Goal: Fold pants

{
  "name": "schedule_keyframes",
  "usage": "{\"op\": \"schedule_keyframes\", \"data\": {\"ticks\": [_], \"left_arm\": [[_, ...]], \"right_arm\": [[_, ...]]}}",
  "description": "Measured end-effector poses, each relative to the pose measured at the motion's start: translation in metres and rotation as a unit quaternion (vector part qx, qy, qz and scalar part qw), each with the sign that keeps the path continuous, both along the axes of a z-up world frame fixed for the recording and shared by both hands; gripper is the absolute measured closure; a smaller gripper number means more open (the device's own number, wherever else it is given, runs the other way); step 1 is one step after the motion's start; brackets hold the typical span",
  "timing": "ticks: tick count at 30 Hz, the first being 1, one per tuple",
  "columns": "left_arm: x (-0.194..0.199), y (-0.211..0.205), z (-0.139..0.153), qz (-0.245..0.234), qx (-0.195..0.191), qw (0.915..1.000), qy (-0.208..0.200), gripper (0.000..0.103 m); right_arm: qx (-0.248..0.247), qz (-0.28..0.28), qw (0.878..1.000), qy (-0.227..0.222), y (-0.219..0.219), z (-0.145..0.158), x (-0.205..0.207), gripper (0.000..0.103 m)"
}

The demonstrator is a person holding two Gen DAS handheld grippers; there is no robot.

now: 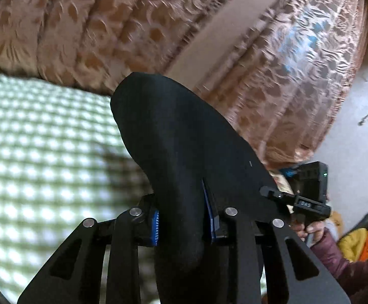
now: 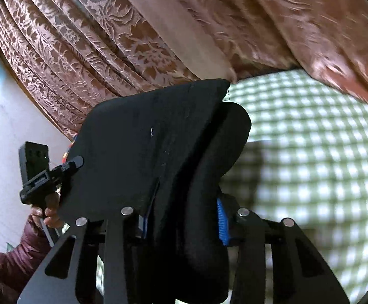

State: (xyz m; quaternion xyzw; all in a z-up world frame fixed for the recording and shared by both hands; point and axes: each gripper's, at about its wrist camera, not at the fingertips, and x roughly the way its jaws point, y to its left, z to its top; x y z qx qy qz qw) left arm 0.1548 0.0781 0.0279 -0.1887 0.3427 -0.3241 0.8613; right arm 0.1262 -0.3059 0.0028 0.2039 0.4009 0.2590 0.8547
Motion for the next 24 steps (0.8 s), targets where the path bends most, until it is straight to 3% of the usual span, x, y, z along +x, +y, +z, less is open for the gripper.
{"op": "schedule_keyframes", "data": {"ticks": [5, 8, 10, 12, 15, 17, 20, 22, 24], "left_arm": [[0.057, 0.021, -0.001, 0.039, 0.052, 0.9978, 0.014, 0.074], [0.084, 0.032, -0.017, 0.060, 0.081, 0.9943, 0.032, 0.070], [0.098, 0.039, -0.038, 0.076, 0.107, 0.9895, 0.059, 0.068], [0.106, 0.043, -0.070, 0.088, 0.125, 0.9839, 0.093, 0.055], [0.098, 0.045, -0.074, 0.106, 0.108, 0.9847, 0.086, 0.052], [0.091, 0.044, -0.065, 0.132, 0.121, 0.9806, 0.081, 0.047], [0.074, 0.047, -0.048, 0.174, 0.136, 0.9736, 0.058, 0.046], [0.054, 0.050, -0.034, 0.193, 0.136, 0.9712, 0.030, 0.046], [0.029, 0.047, -0.024, 0.198, 0.146, 0.9693, -0.003, 0.046]], "right_arm": [[-0.010, 0.006, 1.000, 0.023, 0.034, -0.020, 0.060, 0.064], [-0.027, 0.010, 0.998, 0.047, 0.051, -0.046, 0.085, 0.064], [-0.041, 0.004, 0.997, 0.064, 0.052, -0.070, 0.092, 0.059], [-0.001, -0.002, 0.997, 0.073, 0.043, -0.083, 0.094, 0.053], [-0.022, -0.011, 0.997, 0.074, 0.042, -0.081, 0.095, 0.040], [-0.044, -0.019, 0.996, 0.070, 0.042, -0.072, 0.094, 0.032], [-0.082, -0.037, 0.995, 0.043, 0.043, -0.051, 0.083, 0.032], [-0.104, -0.048, 0.993, 0.009, 0.046, -0.034, 0.066, 0.039], [-0.116, -0.047, 0.992, -0.024, 0.050, -0.019, 0.046, 0.055]]}}
